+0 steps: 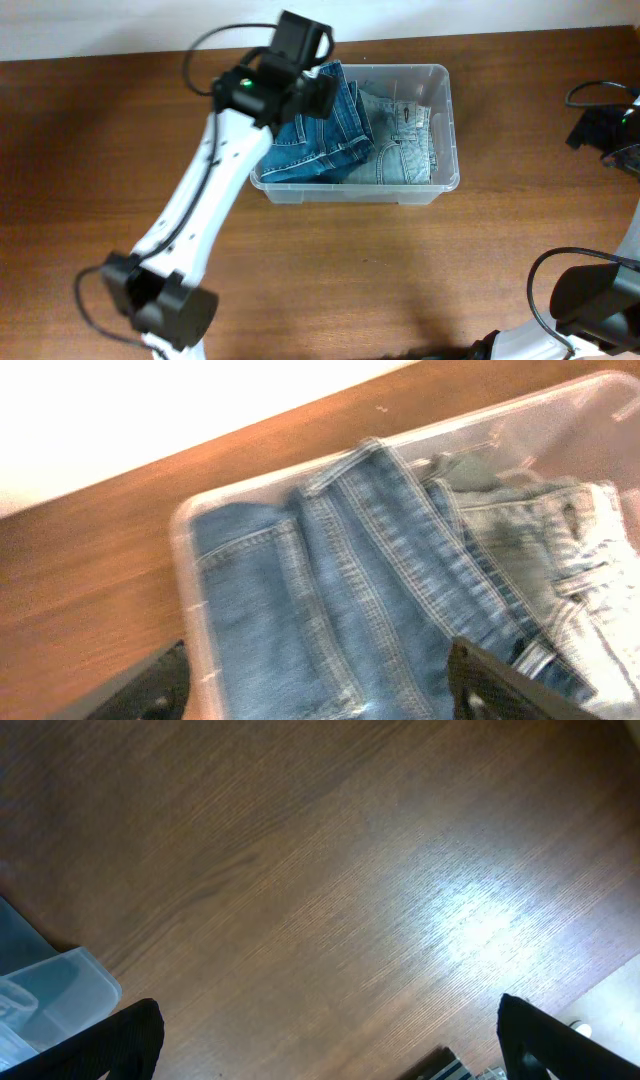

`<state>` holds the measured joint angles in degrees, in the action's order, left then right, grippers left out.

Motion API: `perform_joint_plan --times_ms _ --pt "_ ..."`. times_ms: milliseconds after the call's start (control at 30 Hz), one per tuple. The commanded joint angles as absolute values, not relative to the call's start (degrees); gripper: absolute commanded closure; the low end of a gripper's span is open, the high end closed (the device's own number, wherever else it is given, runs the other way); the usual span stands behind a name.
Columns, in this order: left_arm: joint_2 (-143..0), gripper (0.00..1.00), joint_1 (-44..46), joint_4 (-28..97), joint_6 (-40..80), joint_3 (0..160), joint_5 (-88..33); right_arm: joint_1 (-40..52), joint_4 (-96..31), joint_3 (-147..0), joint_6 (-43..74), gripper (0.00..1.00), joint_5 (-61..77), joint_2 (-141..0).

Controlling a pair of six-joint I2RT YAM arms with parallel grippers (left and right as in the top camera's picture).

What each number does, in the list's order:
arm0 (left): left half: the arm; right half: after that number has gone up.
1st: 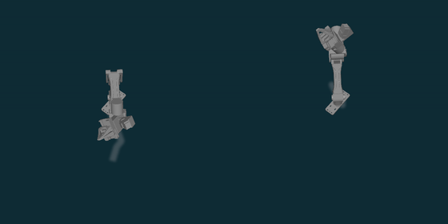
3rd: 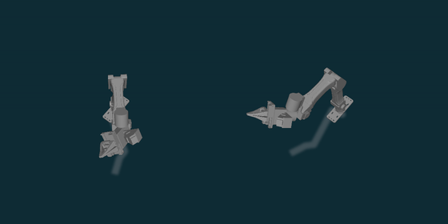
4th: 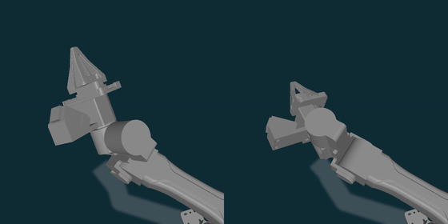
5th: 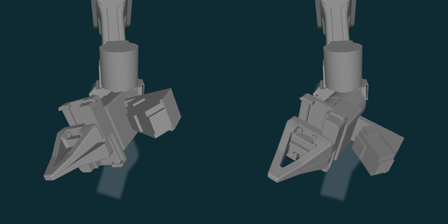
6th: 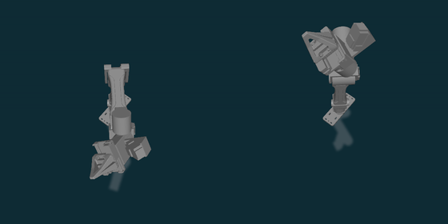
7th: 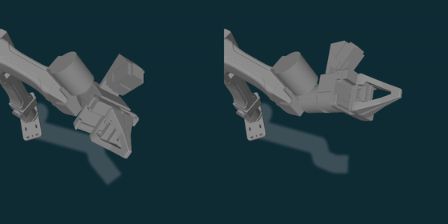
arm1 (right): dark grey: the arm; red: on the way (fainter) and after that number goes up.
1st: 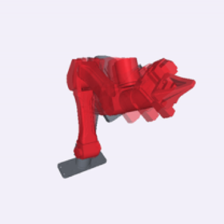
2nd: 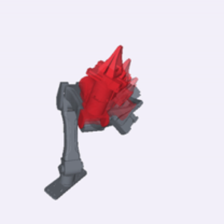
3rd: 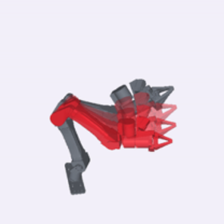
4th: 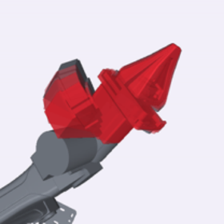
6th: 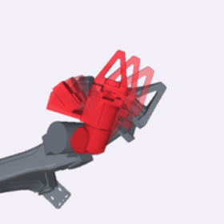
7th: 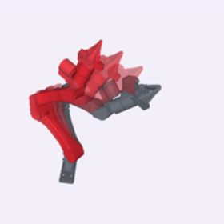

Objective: Pack container
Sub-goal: 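Press the dark-blue jeans down with the left gripper, then raise it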

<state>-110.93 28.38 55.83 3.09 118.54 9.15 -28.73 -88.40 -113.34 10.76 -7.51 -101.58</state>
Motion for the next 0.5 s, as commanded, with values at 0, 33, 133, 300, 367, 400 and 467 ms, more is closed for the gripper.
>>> perform_joint_plan --times_ms 0,33,133,300,367,400,467 --pt "-104.9 0.13 26.4 59.4 3.0 120.0 16.1 -28.9 -88.4 -113.4 11.4 0.02 -8.0 -101.6" --pt "-103.9 0.07 26.0 60.4 3.0 120.0 16.1 -28.9 -88.4 -113.4 11.4 0.02 -8.0 -101.6" --pt "-101.3 0.01 24.9 63.2 3.0 120.0 16.1 -28.9 -88.4 -113.4 11.4 0.01 -8.0 -101.6" --pt "-100.0 0.11 23.9 61.9 3.4 119.6 9.2 -28.9 -88.4 -113.4 11.4 0.02 -8.0 -101.6" --pt "-101.5 0.51 23.9 56.7 3.4 118.3 2.9 -28.9 -88.4 -113.4 11.5 0.02 -8.0 -101.6" --pt "-103.4 0.8 24.0 53.3 3.5 118.0 2.5 -28.9 -88.4 -113.4 11.4 0.02 -8.0 -101.6" --pt "-105.9 0.97 24.0 49.8 3.7 118.0 2.2 -28.9 -88.4 -113.4 11.4 0.02 -8.0 -101.6"
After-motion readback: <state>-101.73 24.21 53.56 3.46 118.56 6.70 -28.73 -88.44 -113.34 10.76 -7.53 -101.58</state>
